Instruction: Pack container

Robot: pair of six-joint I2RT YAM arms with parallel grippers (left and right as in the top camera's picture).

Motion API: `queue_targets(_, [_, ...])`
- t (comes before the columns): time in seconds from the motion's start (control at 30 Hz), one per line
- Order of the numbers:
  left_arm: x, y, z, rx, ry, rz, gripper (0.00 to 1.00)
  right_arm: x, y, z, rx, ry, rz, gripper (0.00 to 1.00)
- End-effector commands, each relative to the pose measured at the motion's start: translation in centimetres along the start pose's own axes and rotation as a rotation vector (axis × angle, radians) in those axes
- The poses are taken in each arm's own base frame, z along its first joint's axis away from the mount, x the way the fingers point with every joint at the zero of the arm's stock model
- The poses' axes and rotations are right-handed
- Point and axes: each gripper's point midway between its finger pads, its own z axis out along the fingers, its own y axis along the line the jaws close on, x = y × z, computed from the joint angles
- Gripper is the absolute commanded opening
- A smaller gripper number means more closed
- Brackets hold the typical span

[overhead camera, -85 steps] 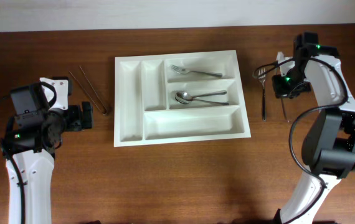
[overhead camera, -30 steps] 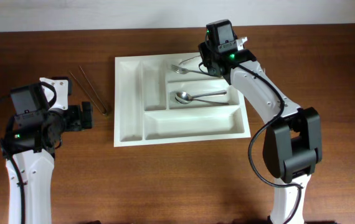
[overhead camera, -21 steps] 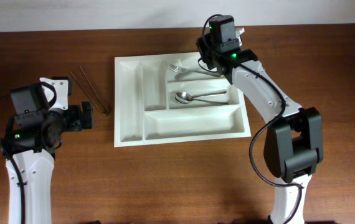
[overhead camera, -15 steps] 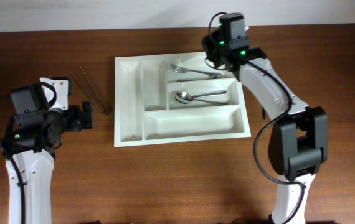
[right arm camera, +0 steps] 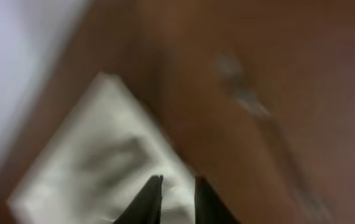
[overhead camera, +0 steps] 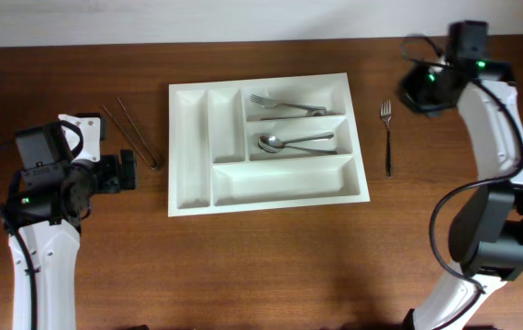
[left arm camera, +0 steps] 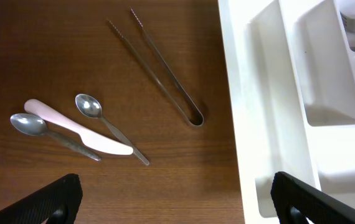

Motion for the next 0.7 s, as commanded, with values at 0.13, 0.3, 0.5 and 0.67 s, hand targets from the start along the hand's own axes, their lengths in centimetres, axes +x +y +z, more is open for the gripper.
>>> queue_targets(0.13, [-0.6,0.2,-0.3,-0.005,-0.014,0.013,0.99,0.8,-5.5,2.0,0.226,0.098,-0.521,0.23])
queue_targets(0.3, [-0.6,0.2,-0.3,-0.005,-0.014,0.013,0.99,1.5,-6.9,4.2,0.261,0.156,-0.545,0.25])
queue_targets(0.5, [-0.6,0.2,-0.3,-0.005,-0.014,0.013,0.99,3.0,-8.6,6.9,0.28,0.246,-0.535,0.25])
queue_targets(0.67, [-0.6,0.2,-0.3,-0.005,-0.014,0.013,0.99,4.2,-8.8,8.6,0.283,0.293,-0.542,0.25])
